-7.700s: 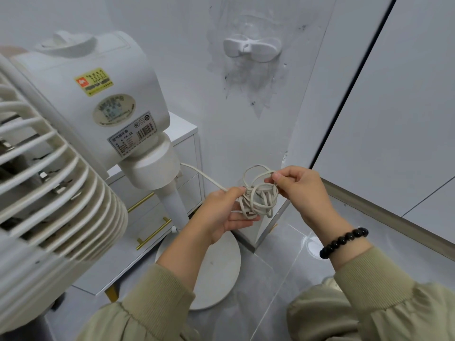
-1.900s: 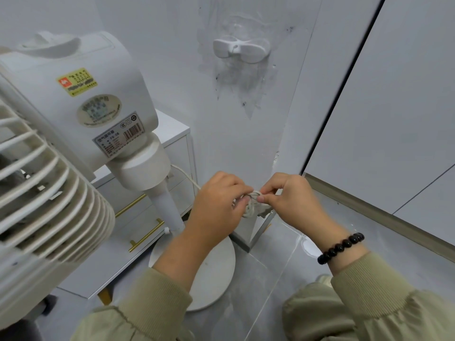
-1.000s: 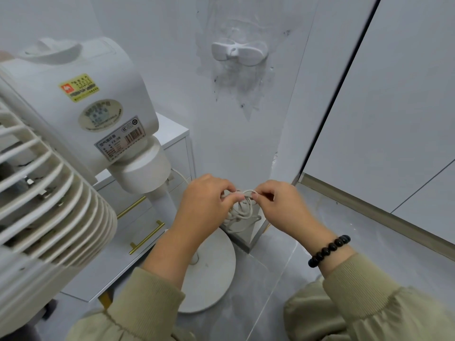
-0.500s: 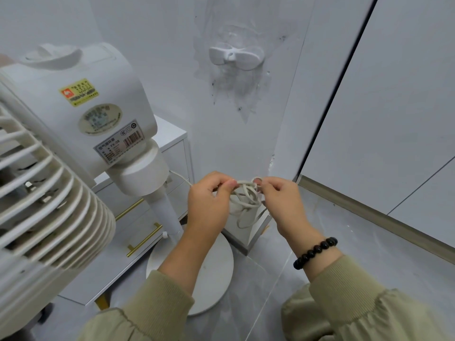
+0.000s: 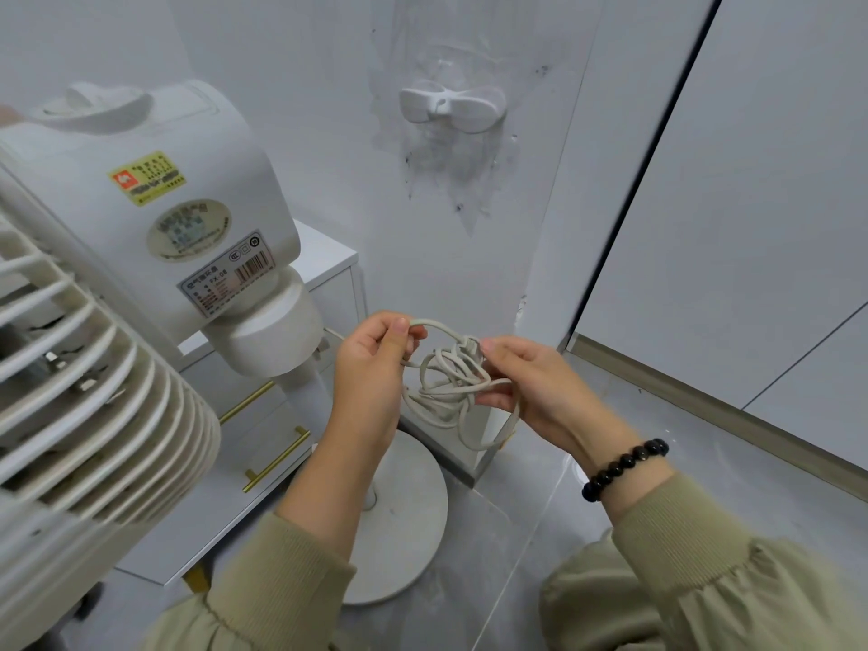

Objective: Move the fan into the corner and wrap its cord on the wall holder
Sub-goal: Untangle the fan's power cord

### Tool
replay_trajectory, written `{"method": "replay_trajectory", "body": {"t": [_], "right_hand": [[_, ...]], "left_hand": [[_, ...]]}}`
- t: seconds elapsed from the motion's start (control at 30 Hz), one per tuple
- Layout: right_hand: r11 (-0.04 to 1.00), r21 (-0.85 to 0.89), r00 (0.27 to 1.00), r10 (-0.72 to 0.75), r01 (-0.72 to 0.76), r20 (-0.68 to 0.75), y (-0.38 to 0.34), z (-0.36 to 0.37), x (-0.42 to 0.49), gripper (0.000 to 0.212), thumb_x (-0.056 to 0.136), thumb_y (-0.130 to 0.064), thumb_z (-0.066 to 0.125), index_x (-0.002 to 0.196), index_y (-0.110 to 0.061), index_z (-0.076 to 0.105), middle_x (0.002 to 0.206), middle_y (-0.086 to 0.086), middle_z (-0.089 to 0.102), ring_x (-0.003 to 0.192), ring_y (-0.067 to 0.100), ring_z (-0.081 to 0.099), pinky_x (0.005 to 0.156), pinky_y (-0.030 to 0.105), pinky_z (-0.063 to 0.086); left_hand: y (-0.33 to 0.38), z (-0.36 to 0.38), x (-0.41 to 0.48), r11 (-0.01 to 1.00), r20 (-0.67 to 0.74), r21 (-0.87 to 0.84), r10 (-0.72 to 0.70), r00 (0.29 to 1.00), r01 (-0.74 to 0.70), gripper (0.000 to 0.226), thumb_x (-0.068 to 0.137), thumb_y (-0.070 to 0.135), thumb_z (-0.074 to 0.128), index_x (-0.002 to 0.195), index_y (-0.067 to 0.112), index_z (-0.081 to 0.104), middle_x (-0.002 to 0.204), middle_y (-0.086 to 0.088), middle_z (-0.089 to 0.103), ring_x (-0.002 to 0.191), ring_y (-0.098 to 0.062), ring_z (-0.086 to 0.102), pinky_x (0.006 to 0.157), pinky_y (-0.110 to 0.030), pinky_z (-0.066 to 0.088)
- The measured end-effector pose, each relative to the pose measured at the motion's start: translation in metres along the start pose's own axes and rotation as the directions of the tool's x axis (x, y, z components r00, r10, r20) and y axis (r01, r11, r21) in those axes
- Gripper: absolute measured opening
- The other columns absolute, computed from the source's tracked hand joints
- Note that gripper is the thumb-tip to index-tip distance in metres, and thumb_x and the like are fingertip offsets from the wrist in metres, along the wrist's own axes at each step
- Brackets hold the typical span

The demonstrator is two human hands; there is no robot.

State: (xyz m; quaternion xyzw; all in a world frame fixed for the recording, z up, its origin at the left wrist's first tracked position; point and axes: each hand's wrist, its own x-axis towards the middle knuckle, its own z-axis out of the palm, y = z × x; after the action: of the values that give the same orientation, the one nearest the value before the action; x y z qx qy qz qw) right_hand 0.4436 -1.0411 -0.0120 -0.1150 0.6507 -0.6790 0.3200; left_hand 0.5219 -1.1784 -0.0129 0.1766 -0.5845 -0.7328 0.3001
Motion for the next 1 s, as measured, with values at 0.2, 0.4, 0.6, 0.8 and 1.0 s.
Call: {"method": "replay_trajectory", "body": {"t": [0.2, 0.4, 0.6, 0.8, 1.0], "right_hand": [[0.832, -0.523, 0.939, -0.305, 0.183, -0.157, 0.004, 0.003, -0.001, 0.02, 0.095, -0.021, 0.051, 0.085, -0.008, 0.062, 0.071, 0.01, 0.069, 0.065, 0.017, 0.07, 0.071, 0.037, 0.058], [0.67, -0.72, 0.896, -0.413, 0.18, -0.16, 0.006, 0.005, -0.003, 0.027, 0.097, -0.014, 0.04, 0.08, -0.002, 0.058, 0.071, 0.011, 0.066, 0.056, 0.007, 0.068, 0.052, 0.031, 0.05], [0.953, -0.291, 0.951, -0.168, 0.089, -0.261, -0.001, 0.006, 0.002, 0.028, 0.096, -0.006, 0.038, 0.091, 0.012, 0.06, 0.081, 0.023, 0.064, 0.059, 0.02, 0.065, 0.056, 0.03, 0.06], [0.944, 0.286, 0.961, 0.219, -0.165, -0.169, -0.003, -0.001, 0.001, 0.026, 0.095, -0.006, 0.042, 0.077, -0.001, 0.059, 0.049, 0.008, 0.059, 0.034, 0.012, 0.055, 0.038, 0.02, 0.051], [0.918, 0.228, 0.939, 0.343, -0.325, -0.04, -0.003, -0.013, 0.002, 0.033, 0.096, -0.007, 0.04, 0.069, -0.005, 0.058, 0.039, 0.003, 0.053, 0.029, 0.01, 0.046, 0.033, 0.016, 0.041]], "left_hand": [[0.009, -0.004, -0.007, 0.946, 0.101, 0.312, 0.062, 0.993, -0.091, 0.025, 0.091, 0.023, 0.055, 0.071, 0.01, 0.06, 0.054, 0.005, 0.049, 0.054, -0.009, 0.043, 0.056, -0.019, 0.04], [0.007, -0.002, -0.009, 0.943, 0.245, 0.303, 0.064, 0.967, -0.139, 0.035, 0.085, 0.022, 0.058, 0.053, 0.008, 0.055, 0.047, 0.008, 0.046, 0.049, -0.008, 0.038, 0.052, -0.021, 0.035], [0.001, -0.005, -0.005, 0.998, 0.324, -0.039, 0.051, 0.945, -0.041, 0.027, 0.072, 0.027, 0.057, 0.051, 0.01, 0.064, 0.05, -0.004, 0.047, 0.06, -0.019, 0.041, 0.061, -0.025, 0.036], [0.013, -0.004, -0.004, 0.905, 0.295, -0.393, -0.045, 0.954, 0.165, 0.032, 0.071, 0.009, 0.05, 0.039, 0.012, 0.052, 0.044, -0.001, 0.041, 0.058, -0.02, 0.047, 0.073, -0.029, 0.038], [0.01, -0.002, 0.001, 0.954, -0.112, -0.276, -0.151, 0.982, 0.115, 0.033, 0.096, 0.006, 0.045, 0.067, 0.006, 0.06, 0.061, -0.003, 0.057, 0.069, -0.015, 0.056, 0.085, -0.03, 0.05]]}}
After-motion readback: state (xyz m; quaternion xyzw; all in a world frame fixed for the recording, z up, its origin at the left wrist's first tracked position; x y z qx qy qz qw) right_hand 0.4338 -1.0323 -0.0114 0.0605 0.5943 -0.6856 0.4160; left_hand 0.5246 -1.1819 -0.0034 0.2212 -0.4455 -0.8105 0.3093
